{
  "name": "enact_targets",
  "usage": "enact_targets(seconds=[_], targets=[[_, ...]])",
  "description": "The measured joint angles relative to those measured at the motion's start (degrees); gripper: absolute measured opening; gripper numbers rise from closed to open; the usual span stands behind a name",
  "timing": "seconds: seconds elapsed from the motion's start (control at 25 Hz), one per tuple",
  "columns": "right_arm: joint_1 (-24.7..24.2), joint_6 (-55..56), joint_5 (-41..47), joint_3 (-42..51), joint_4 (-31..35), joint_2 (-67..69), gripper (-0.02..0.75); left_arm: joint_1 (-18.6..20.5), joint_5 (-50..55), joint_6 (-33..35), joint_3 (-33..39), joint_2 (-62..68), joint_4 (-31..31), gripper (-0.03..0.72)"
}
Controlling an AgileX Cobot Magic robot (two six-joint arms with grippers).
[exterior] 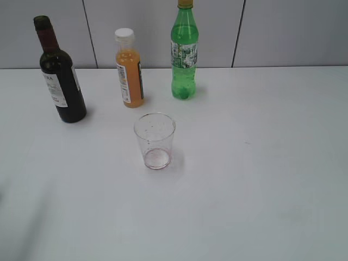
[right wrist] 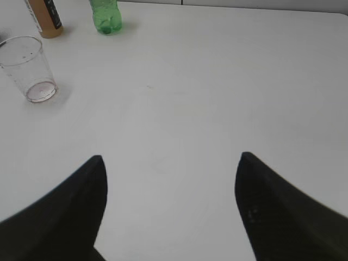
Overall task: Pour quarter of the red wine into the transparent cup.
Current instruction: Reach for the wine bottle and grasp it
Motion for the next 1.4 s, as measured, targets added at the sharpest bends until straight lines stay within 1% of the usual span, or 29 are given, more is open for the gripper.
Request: enact_targets(seconds=[0.2,0.36,0.48,0.72,0.88,1.04,1.12,1.24,1.4], targets=[[0.0,-0.1,0.0,0.0,0.0,0.0,0.586,0.0,-11.0,0.0,4.8,7.3,0.2,0.638],[0.0,-0.1,0.0,0.0,0.0,0.0,0.586,-0.8,-20.3,-2.0,8.3,13.7,1.4,0.636],[0.0,-0.1,0.0,0.0,0.0,0.0,0.586,-1.9,-26.4,-4.8,9.0,19.4,5.4,0.636],[0.0,-0.1,0.0,0.0,0.0,0.0,0.586,-2.2,-40.7,-12.7,9.0,32.6,12.3,0.635],[0.0,-0.1,0.0,0.0,0.0,0.0,0.586,-2.2,-49.5,-14.2,9.0,41.6,17.0,0.635],[0.0,-0.1,0.0,0.0,0.0,0.0,0.586,-2.2,-59.3,-14.7,8.9,49.0,18.3,0.64],[0.0,-0.1,0.0,0.0,0.0,0.0,0.586,-2.2,-61.9,-14.8,8.9,51.7,18.3,0.645],[0.0,-0.1,0.0,0.0,0.0,0.0,0.586,-2.1,-63.0,-14.9,8.5,55.2,18.3,0.664],[0.0,-0.1,0.0,0.0,0.0,0.0,0.586,-2.1,-63.5,-14.9,5.8,58.6,17.9,0.684]])
